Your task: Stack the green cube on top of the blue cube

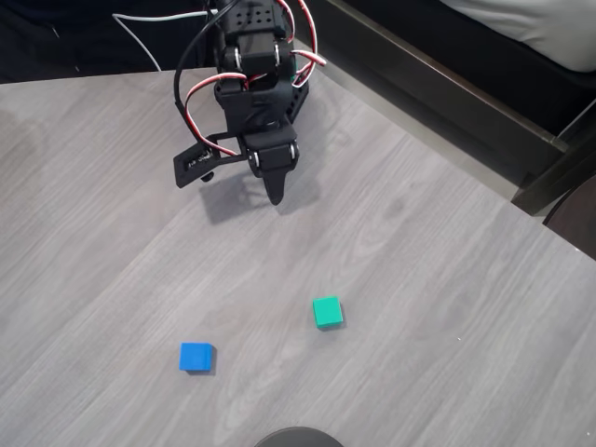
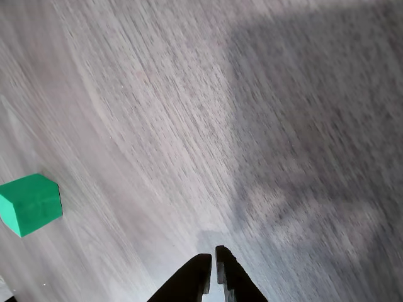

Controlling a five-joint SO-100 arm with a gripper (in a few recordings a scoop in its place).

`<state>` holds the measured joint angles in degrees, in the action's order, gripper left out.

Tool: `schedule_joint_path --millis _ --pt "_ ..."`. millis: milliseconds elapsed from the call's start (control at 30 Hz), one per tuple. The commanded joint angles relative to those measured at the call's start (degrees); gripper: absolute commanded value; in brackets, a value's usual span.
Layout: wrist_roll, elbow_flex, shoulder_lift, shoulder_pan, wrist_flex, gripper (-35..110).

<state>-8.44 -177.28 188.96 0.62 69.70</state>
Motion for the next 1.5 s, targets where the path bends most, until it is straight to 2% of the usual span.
schedule_joint_path --millis 0,233,433,500,667,800,1100,1300,1467 --pt "0.44 -0.09 2.2 0.44 -0.09 0" --pt "-1.58 3.16 2.2 -0.97 -1.58 0" --pt "-0.53 16.17 0.09 -0.97 -2.37 0" --pt "-0.18 23.55 -8.53 -0.7 -4.04 0" --pt "5.36 54.14 -47.99 -0.35 -0.97 1" --pt "10.72 73.3 -71.54 3.34 3.87 10" --pt "17.05 77.96 -86.57 10.55 0.88 33" --pt "16.96 78.4 -94.48 10.2 -3.6 32" --pt "16.44 83.94 -103.71 9.05 -4.31 26"
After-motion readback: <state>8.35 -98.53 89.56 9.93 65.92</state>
